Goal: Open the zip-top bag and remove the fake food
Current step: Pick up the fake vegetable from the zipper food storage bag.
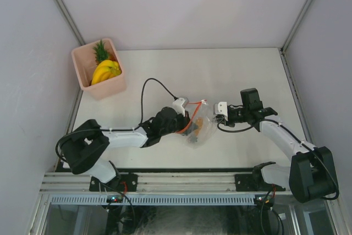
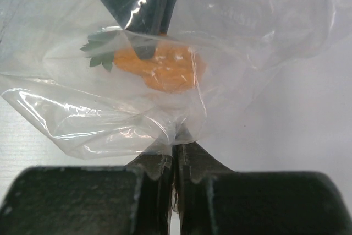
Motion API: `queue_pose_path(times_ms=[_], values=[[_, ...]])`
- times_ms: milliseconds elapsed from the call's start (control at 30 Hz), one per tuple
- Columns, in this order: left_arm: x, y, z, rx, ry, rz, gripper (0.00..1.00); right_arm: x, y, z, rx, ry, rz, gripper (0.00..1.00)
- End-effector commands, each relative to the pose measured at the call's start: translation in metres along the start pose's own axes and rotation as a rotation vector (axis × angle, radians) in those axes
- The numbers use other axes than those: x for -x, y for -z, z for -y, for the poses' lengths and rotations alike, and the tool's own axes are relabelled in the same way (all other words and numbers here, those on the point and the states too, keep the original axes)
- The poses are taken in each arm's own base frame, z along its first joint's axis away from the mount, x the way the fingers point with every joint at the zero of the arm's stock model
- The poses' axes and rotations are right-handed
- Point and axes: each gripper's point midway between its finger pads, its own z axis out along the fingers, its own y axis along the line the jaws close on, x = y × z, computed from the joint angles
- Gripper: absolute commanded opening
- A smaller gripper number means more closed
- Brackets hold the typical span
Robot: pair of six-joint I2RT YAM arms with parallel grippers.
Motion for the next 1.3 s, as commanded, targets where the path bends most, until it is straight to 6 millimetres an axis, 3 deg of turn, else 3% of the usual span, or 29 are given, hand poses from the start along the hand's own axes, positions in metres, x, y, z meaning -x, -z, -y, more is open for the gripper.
queue_pose_path(times_ms=[0,233,433,1000,1267], values=[[0.03,0.02,0.026,-0.159,0.063,0.114,0.02,0.013,0.006,0.014,-0.034,0.031,0.018,0.0],[0.03,0.037,0.041,-0.266,0.072,0.129,0.01,0.007,0.007,0.017,-0.05,0.024,-0.006,0.0],[0.031,0.048,0.041,-0.294,0.051,0.144,0.01,0.005,0.009,0.021,-0.067,0.016,-0.014,0.0],[0.044,0.075,0.026,-0.27,-0.004,0.222,0.01,0.005,0.012,0.022,-0.07,0.008,-0.003,0.0],[0.061,0.083,0.002,-0.078,-0.199,0.235,0.0,0.015,0.009,0.003,0.016,0.066,0.063,0.0]])
